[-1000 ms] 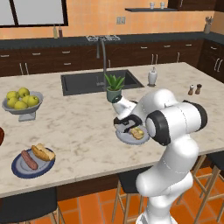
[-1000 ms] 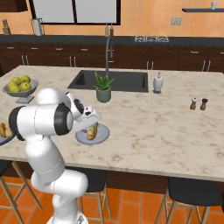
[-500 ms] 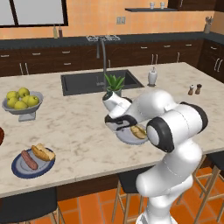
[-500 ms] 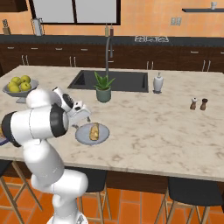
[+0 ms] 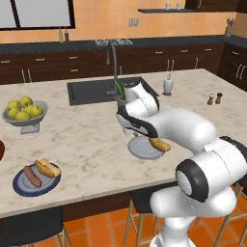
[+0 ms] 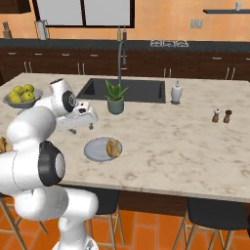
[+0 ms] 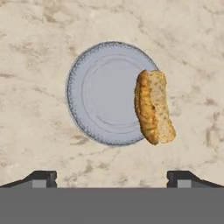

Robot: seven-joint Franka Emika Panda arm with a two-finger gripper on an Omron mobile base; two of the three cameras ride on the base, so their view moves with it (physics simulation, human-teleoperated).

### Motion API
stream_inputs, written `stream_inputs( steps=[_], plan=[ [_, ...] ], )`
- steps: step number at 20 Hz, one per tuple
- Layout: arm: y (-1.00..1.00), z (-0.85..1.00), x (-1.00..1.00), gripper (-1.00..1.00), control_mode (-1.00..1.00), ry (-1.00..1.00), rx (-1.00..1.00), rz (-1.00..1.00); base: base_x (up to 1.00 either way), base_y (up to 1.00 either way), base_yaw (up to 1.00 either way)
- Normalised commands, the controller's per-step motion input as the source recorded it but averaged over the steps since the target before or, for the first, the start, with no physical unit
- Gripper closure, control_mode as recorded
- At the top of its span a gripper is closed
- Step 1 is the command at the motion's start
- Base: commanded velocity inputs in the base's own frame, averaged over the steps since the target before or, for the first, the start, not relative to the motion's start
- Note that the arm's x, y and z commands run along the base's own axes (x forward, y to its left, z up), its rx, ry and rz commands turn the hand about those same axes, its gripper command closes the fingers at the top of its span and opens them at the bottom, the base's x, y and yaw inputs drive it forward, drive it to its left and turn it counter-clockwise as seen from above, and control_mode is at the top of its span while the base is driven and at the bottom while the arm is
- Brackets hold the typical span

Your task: Place one bun and one sausage from the bowl on each plate.

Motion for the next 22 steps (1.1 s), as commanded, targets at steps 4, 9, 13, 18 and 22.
stream_inputs(
  steps=[4, 9, 13, 18, 22],
  plan=[
    [-0.33, 0.8, -1.0, -1.0, -1.0, 0.01, 0.48, -0.07, 0.0, 0.0, 0.0],
    [-0.31, 0.0, -0.93, -1.0, -1.0, -0.02, 0.25, 0.0, 0.0, 0.0, 0.0],
    [-0.06, 0.0, -0.66, -1.0, -1.0, 0.0, -0.07, 0.0, 0.0, 0.0, 0.0],
    [0.0, -0.01, -0.07, -1.0, -1.0, 0.0, -0.01, 0.0, 0.0, 0.0, 0.0],
    [0.03, 0.0, -0.04, -1.0, 1.0, 0.0, 0.0, 0.0, -0.08, 0.19, 0.0]
  ],
)
